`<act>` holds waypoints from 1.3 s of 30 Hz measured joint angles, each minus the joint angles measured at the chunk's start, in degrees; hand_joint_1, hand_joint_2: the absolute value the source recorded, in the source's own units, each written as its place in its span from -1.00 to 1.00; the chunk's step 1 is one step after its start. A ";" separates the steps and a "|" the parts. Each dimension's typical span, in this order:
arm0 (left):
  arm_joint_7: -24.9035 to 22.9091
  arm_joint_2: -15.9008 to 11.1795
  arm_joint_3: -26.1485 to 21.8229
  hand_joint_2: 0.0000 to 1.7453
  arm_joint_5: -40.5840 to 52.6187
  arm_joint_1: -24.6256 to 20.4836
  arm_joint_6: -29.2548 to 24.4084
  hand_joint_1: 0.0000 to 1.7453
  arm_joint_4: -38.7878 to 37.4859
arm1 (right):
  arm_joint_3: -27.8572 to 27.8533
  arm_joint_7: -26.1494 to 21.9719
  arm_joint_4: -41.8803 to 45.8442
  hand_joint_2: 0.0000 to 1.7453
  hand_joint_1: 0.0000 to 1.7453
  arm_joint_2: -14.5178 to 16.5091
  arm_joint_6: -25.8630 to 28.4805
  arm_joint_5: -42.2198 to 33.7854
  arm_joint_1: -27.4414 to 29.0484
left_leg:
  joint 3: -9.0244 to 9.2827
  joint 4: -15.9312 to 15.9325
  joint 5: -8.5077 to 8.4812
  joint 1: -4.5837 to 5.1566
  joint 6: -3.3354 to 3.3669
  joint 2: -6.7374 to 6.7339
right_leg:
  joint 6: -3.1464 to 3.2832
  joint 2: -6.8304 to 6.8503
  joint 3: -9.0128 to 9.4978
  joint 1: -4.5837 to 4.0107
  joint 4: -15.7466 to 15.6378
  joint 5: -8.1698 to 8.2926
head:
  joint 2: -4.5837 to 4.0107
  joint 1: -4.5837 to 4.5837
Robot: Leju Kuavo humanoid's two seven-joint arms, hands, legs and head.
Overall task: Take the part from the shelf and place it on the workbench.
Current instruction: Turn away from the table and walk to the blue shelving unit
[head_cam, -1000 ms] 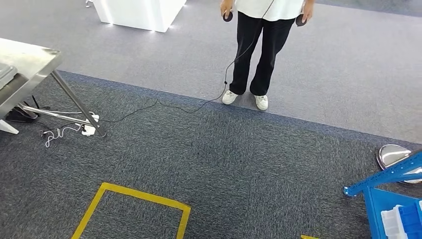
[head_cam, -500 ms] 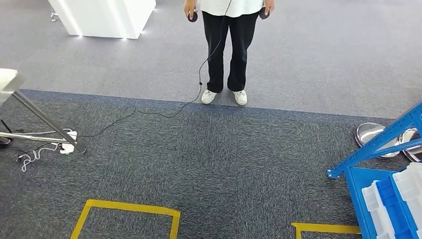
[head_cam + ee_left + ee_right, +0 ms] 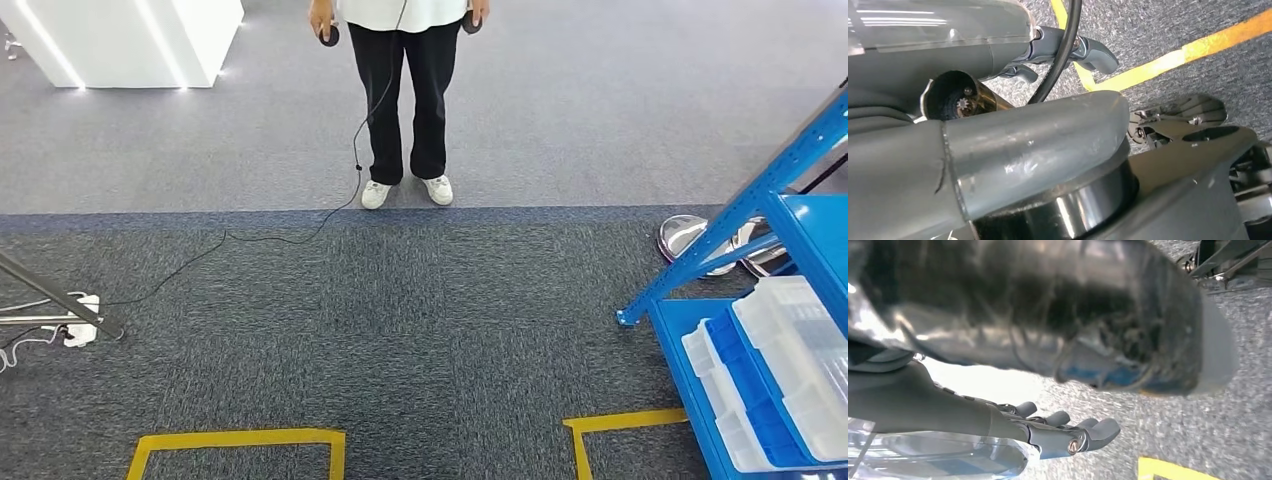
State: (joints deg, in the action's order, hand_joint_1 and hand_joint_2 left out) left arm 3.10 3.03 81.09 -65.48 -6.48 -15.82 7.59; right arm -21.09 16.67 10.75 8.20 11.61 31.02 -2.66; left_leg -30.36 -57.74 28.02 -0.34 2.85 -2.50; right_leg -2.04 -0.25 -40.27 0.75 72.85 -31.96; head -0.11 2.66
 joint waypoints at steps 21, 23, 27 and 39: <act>0.53 -0.14 0.07 -1.00 -0.09 -0.27 -0.33 -1.00 -0.01 | -0.65 -0.05 0.01 -1.00 -1.00 0.08 0.04 0.75 -0.22 | -0.69 -0.90 -0.08 0.39 -1.18 5.42 | 2.43 -5.26 7.00 -0.77 -14.00 5.83 | 0.00 -0.07; 0.53 -0.13 0.08 -1.00 -0.11 -0.45 -0.33 -1.00 -0.01 | -0.67 -0.04 0.00 -1.00 -1.00 0.05 0.05 0.76 -0.03 | -0.42 -0.31 -0.53 0.35 -0.78 4.52 | 1.74 -5.59 6.84 -0.62 -13.99 5.88 | 0.00 -0.06; 0.53 -0.08 0.10 -1.00 -0.16 -0.39 -0.35 -1.00 -0.01 | -0.68 -0.05 0.00 -1.00 -1.00 -0.03 0.07 0.85 -0.08 | -0.07 0.91 -1.29 0.12 0.24 2.20 | 0.77 -1.17 2.60 -0.67 -5.07 0.44 | 0.00 0.22; 0.34 -0.13 0.72 -1.00 -0.17 -0.54 -0.33 -1.00 -0.01 | -0.79 -0.40 0.00 -1.00 -1.00 -0.11 0.04 1.05 -0.16 | 0.72 -0.46 0.88 0.11 -2.44 -2.55 | 1.55 1.82 7.39 0.04 -14.55 5.70 | 0.00 0.11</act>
State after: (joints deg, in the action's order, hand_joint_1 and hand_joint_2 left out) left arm 3.44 2.91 81.81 -65.66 -7.02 -16.15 7.58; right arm -21.88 16.27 10.75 8.09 11.65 32.06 -2.82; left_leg -29.65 -58.20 28.90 -0.24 0.42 -5.05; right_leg -0.49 1.56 -32.88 0.79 58.30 -26.26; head -0.11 2.77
